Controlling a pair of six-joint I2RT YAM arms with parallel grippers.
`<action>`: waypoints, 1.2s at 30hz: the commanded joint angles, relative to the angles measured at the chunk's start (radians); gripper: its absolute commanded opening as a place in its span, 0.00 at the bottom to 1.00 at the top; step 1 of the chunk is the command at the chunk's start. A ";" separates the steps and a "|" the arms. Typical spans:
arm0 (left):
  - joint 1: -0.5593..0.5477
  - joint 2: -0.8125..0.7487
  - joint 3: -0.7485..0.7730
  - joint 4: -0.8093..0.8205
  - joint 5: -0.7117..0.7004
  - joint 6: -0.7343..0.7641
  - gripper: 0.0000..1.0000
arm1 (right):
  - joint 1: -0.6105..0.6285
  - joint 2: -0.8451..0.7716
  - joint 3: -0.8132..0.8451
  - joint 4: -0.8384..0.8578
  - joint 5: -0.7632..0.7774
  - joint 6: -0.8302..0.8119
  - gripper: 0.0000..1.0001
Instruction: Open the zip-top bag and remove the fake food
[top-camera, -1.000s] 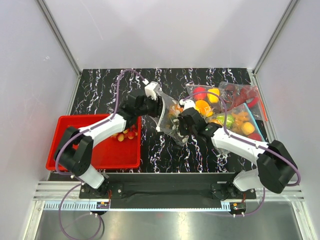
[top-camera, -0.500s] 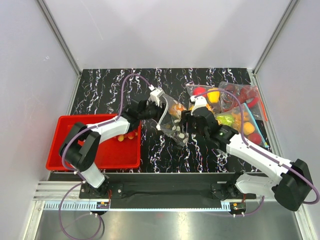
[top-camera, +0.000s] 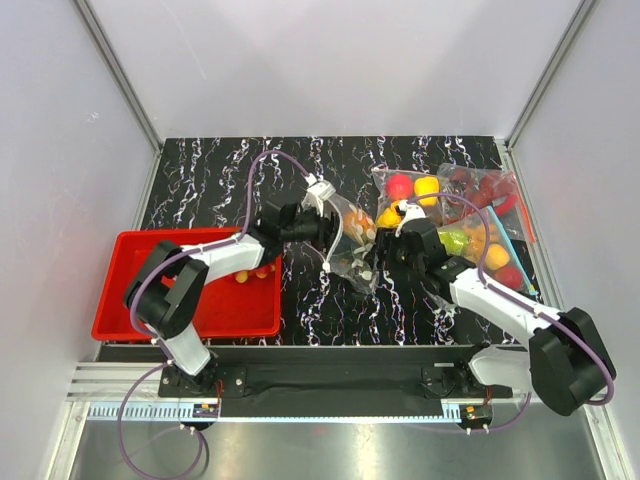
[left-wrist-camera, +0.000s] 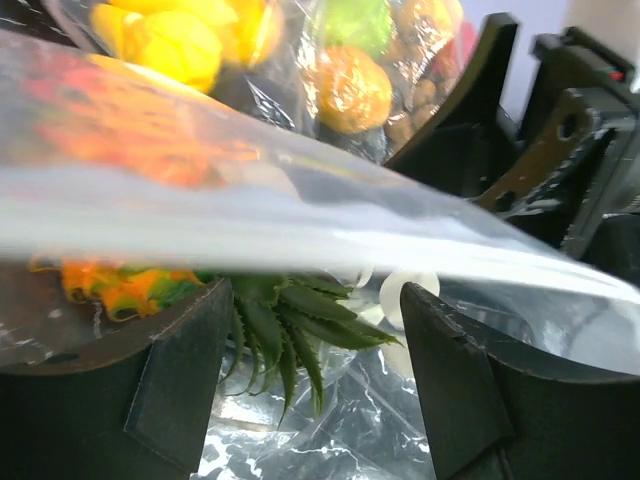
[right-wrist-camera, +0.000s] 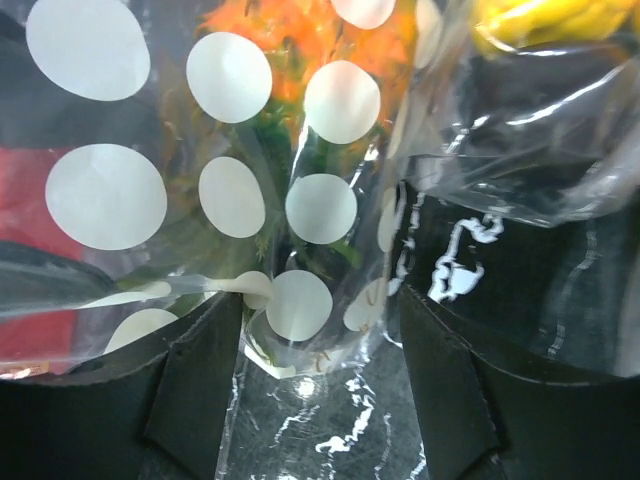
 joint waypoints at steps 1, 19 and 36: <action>-0.019 0.027 0.010 0.067 0.059 0.005 0.73 | -0.009 0.008 -0.024 0.113 -0.107 0.037 0.69; -0.079 0.041 0.047 -0.167 -0.062 0.145 0.19 | -0.017 0.062 -0.080 0.173 -0.190 0.066 0.18; 0.001 -0.094 0.013 -0.230 -0.223 0.084 0.00 | -0.021 -0.107 -0.071 -0.027 -0.075 0.026 0.03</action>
